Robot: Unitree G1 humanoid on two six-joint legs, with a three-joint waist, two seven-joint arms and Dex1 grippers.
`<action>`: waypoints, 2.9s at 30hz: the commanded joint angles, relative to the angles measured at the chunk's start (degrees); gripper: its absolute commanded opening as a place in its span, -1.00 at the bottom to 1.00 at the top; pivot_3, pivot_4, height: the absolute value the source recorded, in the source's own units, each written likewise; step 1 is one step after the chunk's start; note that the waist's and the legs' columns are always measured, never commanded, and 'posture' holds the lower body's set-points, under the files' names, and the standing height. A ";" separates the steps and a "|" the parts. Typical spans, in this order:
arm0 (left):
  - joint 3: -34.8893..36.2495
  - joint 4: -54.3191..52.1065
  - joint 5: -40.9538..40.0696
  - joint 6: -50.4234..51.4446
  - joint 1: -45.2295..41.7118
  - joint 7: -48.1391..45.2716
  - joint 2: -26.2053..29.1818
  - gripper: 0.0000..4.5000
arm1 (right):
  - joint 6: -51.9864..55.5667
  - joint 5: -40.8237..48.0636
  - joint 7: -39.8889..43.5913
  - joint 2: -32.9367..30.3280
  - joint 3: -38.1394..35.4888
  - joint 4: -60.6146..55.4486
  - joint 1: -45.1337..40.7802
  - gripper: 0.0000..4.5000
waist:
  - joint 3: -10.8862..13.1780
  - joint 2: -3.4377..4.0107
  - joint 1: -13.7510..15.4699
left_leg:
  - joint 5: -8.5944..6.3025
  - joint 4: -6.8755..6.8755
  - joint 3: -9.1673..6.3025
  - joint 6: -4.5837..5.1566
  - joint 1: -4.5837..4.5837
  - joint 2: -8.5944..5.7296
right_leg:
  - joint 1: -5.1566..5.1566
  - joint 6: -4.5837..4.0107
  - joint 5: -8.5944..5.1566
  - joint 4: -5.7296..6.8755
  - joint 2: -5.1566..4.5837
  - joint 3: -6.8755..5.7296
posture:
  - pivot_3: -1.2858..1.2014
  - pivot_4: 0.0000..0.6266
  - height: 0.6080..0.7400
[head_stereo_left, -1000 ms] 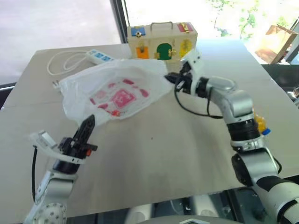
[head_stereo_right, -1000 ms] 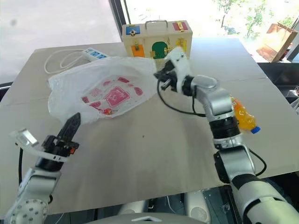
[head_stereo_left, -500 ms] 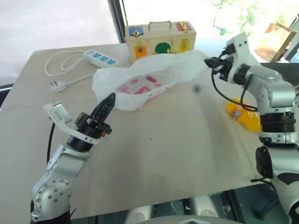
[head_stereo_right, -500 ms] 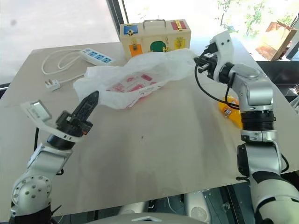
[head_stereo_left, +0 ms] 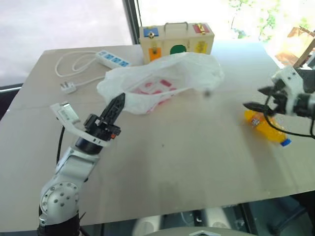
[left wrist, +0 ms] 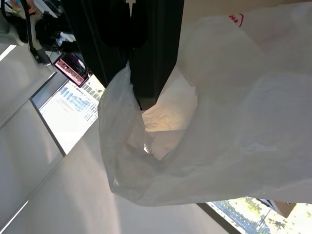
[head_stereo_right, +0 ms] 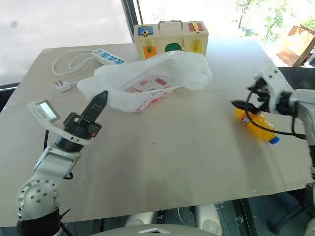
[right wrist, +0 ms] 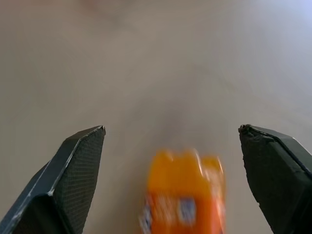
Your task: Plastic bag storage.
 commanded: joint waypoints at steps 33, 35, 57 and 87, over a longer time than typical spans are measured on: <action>-5.37 -3.19 5.55 -1.88 0.67 -0.51 -5.71 -1.00 | 7.05 6.83 2.32 15.14 14.27 -11.11 -18.20 0.14 | 0.21 -0.12 -0.56 | 0.01 0.14 0.04 0.00 0.01 0.03 | 0.02 0.17 0.10 0.02 0.12 0.01 | 0.03 -0.52 0.98; -6.81 -3.70 6.83 -1.69 1.37 -1.81 -5.48 -1.00 | 4.63 3.59 2.08 17.47 18.84 -7.26 -20.82 0.14 | 0.13 -0.26 0.05 | 0.02 0.14 -0.09 0.00 -0.02 -0.02 | 0.05 0.17 0.10 -0.02 0.06 -0.11 | 0.03 -0.52 0.98; -10.34 -5.10 11.47 -4.86 6.46 -5.34 -8.35 -1.00 | -3.94 0.03 -17.97 54.24 6.27 40.76 -46.47 0.99 | 0.32 -0.17 -0.70 | 0.17 -0.07 -0.08 -0.28 -0.27 -0.11 | -0.37 0.03 0.19 0.04 0.02 -0.11 | 0.03 -0.52 0.98; -9.43 -1.05 11.17 -2.86 2.76 -6.34 -7.60 -1.00 | -7.64 -3.33 -11.13 29.01 6.19 10.88 -24.99 0.99 | 0.33 -0.14 -0.56 | 0.11 0.13 0.09 -0.13 -0.03 0.03 | -0.09 0.08 0.23 0.08 0.13 0.07 | 0.03 -0.52 0.98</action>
